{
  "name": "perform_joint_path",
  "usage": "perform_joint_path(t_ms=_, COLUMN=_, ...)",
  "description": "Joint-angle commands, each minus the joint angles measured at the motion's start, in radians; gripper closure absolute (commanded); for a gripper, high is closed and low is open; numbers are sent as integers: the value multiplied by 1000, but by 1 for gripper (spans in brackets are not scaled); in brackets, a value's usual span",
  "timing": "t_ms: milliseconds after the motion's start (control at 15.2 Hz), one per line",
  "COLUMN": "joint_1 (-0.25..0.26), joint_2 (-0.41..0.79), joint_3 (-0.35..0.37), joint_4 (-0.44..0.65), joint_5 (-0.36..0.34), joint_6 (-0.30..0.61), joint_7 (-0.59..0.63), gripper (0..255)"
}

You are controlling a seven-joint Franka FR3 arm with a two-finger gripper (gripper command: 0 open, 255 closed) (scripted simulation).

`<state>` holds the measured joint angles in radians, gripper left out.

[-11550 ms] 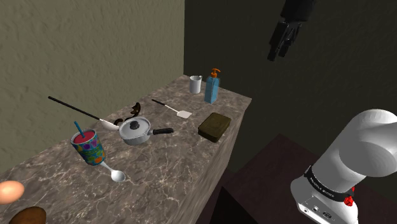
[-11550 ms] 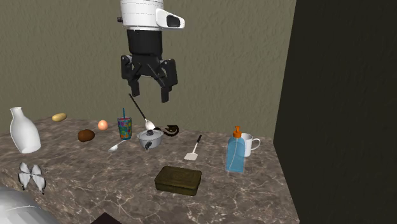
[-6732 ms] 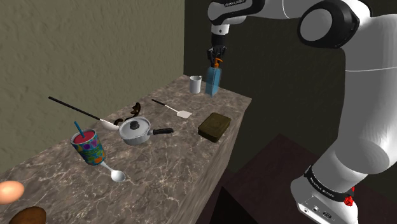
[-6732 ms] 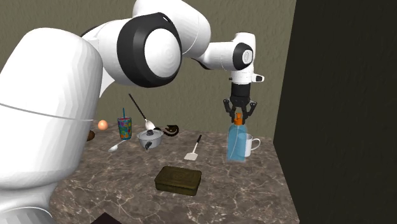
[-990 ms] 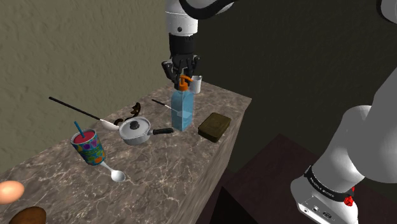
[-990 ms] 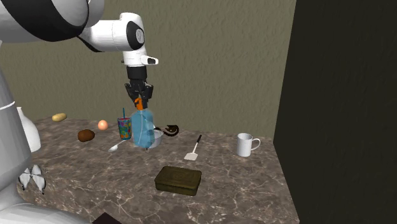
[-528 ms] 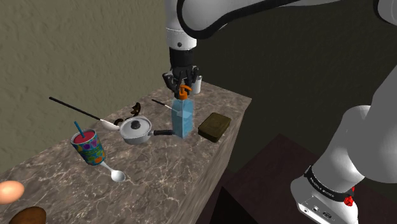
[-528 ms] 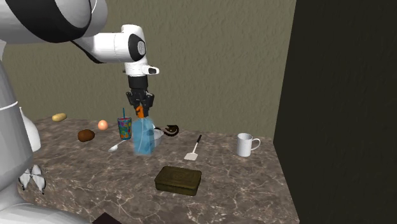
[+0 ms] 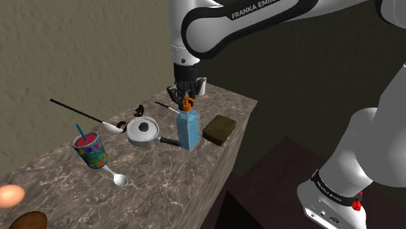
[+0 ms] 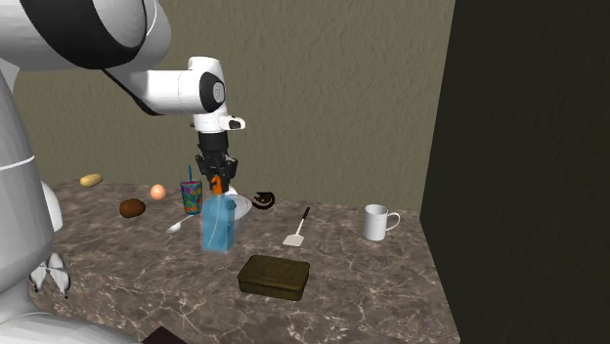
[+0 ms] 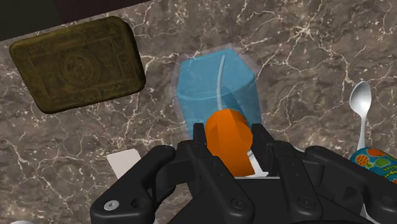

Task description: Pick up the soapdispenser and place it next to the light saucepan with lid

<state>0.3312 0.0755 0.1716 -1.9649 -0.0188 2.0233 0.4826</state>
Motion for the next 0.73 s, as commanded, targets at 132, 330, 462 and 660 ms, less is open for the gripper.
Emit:
perform_joint_path(t_ms=132, joint_1=0, joint_2=20, joint_3=-1, joint_4=-33, joint_5=-4, joint_6=54, joint_7=2, gripper=255)
perform_joint_path(t_ms=330, joint_1=1, joint_2=34, joint_3=-1, joint_4=-54, joint_5=-8, joint_6=89, joint_7=5, gripper=255)
perform_joint_path(t_ms=462, joint_1=1, joint_2=34, joint_3=-1, joint_4=-54, joint_5=-8, joint_6=89, joint_7=5, gripper=255)
perform_joint_path(t_ms=660, joint_1=1, joint_2=34, joint_3=-1, joint_4=-54, joint_5=-8, joint_6=89, joint_7=5, gripper=255)
